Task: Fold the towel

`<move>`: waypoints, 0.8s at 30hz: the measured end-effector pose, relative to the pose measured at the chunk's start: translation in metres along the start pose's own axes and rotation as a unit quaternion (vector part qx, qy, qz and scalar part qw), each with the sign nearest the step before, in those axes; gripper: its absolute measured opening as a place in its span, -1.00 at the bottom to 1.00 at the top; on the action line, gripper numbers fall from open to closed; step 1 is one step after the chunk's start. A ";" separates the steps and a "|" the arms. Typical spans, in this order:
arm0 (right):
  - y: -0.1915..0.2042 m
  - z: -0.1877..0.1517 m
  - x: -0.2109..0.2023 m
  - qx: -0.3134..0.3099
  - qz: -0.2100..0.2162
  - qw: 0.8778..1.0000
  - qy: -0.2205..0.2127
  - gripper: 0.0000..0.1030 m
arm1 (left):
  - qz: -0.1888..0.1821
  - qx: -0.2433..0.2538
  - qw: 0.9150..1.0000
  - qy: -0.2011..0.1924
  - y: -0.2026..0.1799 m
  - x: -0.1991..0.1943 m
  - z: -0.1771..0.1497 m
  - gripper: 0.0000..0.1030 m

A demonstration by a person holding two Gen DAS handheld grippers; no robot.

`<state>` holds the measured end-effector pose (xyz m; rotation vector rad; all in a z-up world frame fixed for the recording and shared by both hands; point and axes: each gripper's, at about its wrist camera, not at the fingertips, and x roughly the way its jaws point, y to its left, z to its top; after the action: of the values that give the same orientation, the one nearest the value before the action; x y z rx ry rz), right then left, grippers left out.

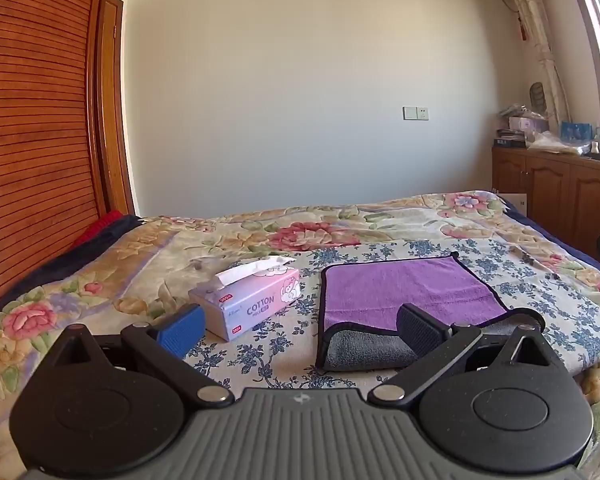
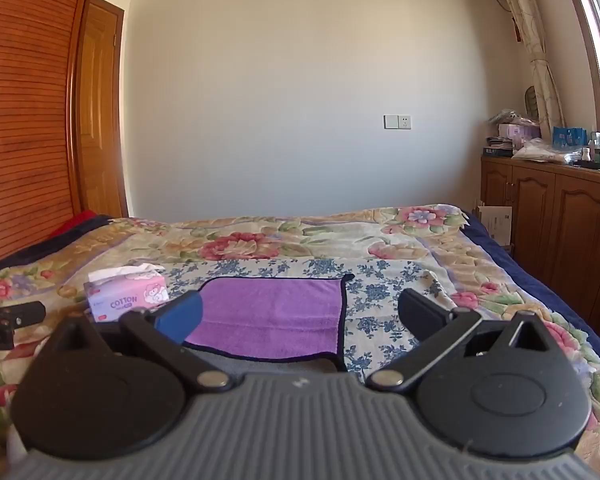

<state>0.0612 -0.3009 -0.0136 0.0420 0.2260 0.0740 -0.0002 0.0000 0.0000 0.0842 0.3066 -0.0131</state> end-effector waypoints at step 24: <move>0.001 0.000 0.001 0.000 0.000 1.000 0.002 1.00 | 0.003 0.002 1.000 -0.005 -0.003 -0.001 0.005 1.00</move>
<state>0.0618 -0.2996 -0.0134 0.0421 0.2298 0.0747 0.0004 -0.0029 0.0043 0.0900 0.2963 -0.0081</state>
